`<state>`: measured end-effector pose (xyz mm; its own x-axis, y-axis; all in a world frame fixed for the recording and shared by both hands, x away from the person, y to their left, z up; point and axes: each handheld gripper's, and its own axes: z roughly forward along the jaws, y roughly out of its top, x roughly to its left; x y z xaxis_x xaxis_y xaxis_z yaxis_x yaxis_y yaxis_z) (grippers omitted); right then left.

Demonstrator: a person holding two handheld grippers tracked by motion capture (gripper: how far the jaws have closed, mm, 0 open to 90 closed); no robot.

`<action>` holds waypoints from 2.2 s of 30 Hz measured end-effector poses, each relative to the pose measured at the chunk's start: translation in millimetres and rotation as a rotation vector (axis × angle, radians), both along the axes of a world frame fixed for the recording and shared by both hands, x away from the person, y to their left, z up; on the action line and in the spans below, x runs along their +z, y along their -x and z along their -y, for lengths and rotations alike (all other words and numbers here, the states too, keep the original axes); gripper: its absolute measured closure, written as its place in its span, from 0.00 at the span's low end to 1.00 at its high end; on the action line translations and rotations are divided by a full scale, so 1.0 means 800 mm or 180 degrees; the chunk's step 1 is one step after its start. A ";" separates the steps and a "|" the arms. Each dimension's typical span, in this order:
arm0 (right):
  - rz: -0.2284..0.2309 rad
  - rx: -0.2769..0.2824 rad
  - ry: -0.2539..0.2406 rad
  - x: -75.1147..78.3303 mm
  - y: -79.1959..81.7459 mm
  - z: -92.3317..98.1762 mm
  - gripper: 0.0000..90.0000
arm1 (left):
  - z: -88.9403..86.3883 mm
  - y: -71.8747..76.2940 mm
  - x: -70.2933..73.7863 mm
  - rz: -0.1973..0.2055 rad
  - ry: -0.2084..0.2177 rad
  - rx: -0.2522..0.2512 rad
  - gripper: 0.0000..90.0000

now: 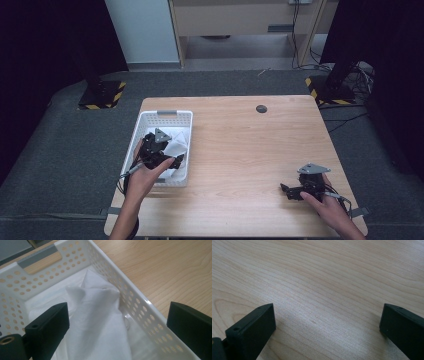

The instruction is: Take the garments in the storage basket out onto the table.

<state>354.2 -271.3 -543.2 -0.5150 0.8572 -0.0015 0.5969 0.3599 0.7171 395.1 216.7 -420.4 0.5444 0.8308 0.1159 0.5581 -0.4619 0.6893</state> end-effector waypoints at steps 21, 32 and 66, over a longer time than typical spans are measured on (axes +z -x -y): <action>0.0001 -0.0008 -0.0002 0.000 0.000 0.000 0.00 | -0.029 -0.030 -0.014 -0.0088 -0.0025 -0.0038 0.05; 0.0000 -0.0008 -0.0002 0.000 0.000 0.000 0.00 | -0.026 -0.065 -0.039 -0.0246 -0.0213 -0.0155 0.05; 0.0000 -0.0008 -0.0002 0.000 0.000 0.000 0.00 | -0.018 -0.089 -0.109 -0.0738 -0.0311 -0.0647 0.00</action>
<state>354.3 -271.0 -543.2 -0.5128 0.8585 -0.0011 0.5977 0.3580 0.7174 466.3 230.7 -507.3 0.7193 0.6934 0.0432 0.5847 -0.6378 0.5013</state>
